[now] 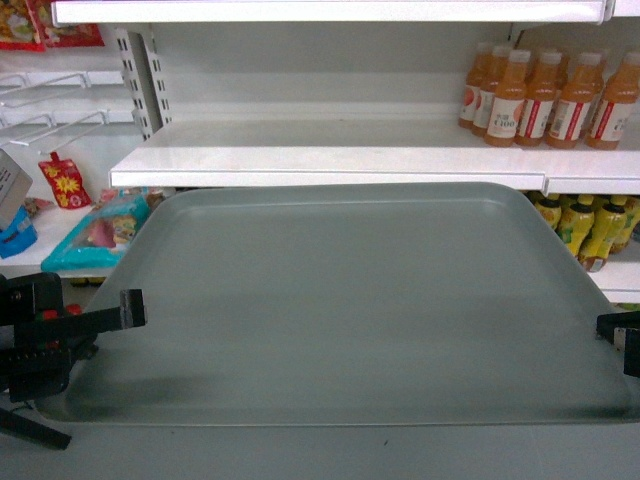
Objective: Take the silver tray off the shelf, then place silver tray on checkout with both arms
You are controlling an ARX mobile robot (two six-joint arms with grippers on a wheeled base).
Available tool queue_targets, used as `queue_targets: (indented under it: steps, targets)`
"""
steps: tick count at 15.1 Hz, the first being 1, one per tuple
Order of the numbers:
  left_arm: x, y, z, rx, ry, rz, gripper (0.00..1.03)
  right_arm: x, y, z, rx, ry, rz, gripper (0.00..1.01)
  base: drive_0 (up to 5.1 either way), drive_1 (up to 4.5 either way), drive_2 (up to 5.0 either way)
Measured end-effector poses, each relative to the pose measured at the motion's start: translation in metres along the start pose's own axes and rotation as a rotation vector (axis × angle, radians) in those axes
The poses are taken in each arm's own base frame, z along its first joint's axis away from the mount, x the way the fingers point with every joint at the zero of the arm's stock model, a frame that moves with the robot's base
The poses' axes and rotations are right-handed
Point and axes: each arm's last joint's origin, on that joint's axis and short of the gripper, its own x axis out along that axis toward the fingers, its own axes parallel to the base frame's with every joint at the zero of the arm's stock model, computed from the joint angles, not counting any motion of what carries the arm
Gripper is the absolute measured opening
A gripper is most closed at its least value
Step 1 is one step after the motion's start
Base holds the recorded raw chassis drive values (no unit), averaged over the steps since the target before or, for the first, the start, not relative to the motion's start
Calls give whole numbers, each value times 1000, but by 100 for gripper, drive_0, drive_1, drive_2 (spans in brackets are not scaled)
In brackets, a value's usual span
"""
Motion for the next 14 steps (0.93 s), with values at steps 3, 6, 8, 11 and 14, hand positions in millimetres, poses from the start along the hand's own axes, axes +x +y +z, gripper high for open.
queue_targets:
  steps: [3,6,8,11,14]
  targets:
    - [0,0,-1,1,5,2,3,0,0,0,1,2,1,2,15,-399,429]
    - [0,0,-1,2,10,4,3,0,0,-1,3,6,0,2,13,-403,429]
    - [0,0,-1,2,9,4,3,0,0,-1,3,5,0,2,20,-397,437]
    - [0,0,0,2,2,2,3,0,0,0,2,-2,1,2,15,-403,434]
    - [0,0,-1,3,7,4,3,0,0,0,3,1,0,2,11,-410,432]
